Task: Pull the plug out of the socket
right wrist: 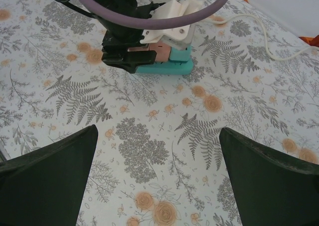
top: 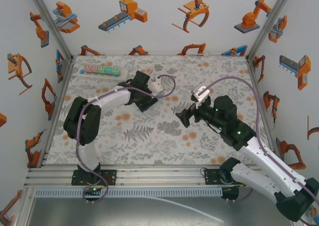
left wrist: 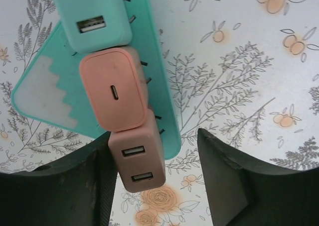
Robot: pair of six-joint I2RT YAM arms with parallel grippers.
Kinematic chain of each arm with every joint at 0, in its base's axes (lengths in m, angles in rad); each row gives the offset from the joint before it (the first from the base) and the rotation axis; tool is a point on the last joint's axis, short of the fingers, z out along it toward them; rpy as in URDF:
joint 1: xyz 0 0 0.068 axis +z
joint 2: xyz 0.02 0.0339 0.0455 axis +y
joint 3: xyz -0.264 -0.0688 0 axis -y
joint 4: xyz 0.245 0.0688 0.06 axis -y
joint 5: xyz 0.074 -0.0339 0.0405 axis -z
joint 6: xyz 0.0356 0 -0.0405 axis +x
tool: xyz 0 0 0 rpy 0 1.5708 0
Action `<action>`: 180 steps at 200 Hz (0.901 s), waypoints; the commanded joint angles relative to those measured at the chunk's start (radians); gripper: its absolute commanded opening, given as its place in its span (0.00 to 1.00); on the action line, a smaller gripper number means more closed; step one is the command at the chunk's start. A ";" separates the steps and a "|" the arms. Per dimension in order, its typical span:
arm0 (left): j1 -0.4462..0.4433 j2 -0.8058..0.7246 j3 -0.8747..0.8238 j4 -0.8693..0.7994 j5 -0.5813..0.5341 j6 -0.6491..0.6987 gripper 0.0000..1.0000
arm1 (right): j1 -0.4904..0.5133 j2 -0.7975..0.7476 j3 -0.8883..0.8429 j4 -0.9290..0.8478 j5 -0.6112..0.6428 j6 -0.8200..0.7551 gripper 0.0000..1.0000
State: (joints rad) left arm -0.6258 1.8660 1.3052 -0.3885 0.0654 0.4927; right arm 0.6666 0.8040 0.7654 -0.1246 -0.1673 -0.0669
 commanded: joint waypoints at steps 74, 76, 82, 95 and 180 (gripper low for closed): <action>-0.056 -0.098 -0.164 -0.044 0.174 0.172 0.38 | 0.005 -0.055 0.043 -0.077 0.029 0.019 0.98; -0.061 -0.101 -0.166 -0.045 0.171 0.176 0.39 | 0.005 -0.058 0.046 -0.084 0.032 0.017 0.98; -0.071 -0.110 -0.175 -0.049 0.162 0.188 0.39 | 0.005 -0.068 0.052 -0.100 0.039 0.007 0.99; -0.118 -0.120 -0.188 -0.064 0.120 0.213 0.39 | 0.005 -0.094 0.061 -0.129 0.069 -0.007 0.99; -0.334 -0.246 -0.304 -0.088 0.007 0.244 0.72 | 0.005 -0.202 0.101 -0.218 0.147 -0.065 0.99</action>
State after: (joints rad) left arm -0.9489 1.6497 1.0470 -0.4122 0.1020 0.7040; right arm 0.6662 0.6106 0.8185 -0.3138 -0.0582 -0.1028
